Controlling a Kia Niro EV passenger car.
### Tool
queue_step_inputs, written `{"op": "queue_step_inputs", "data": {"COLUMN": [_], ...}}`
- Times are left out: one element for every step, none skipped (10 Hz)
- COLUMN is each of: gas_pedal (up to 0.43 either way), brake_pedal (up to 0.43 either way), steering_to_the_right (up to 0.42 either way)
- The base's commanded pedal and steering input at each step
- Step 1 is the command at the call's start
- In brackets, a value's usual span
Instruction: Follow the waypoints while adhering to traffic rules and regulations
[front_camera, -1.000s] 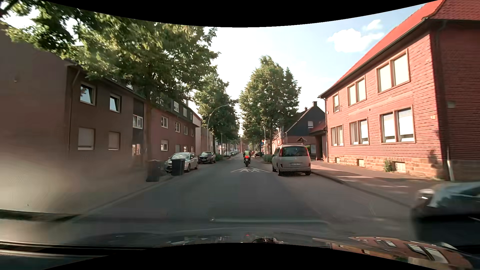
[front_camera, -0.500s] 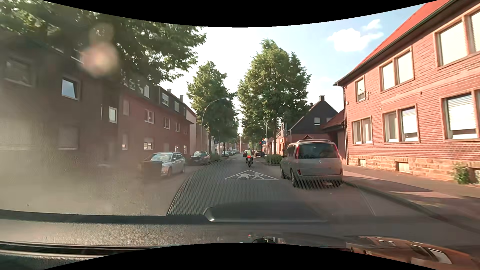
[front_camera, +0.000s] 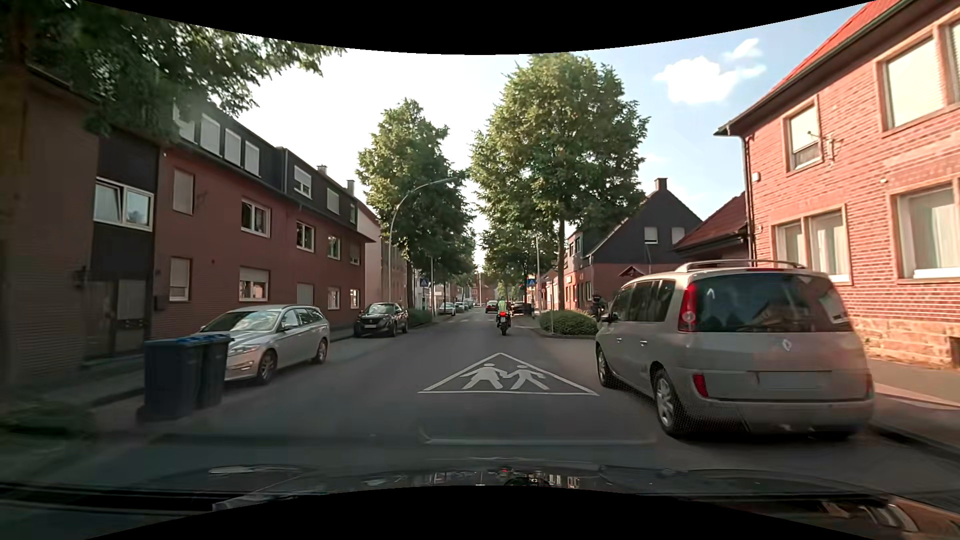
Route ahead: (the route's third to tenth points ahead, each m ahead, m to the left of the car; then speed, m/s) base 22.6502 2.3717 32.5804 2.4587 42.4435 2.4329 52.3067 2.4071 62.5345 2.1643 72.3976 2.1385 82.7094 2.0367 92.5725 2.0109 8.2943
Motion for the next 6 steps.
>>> {"op": "queue_step_inputs", "data": {"gas_pedal": [0.110,0.118,0.130,0.138,0.138,0.138], "brake_pedal": [0.000,0.000,0.000,0.000,0.000,0.000], "steering_to_the_right": [0.000,0.000,0.000,0.000,0.000,0.000]}}
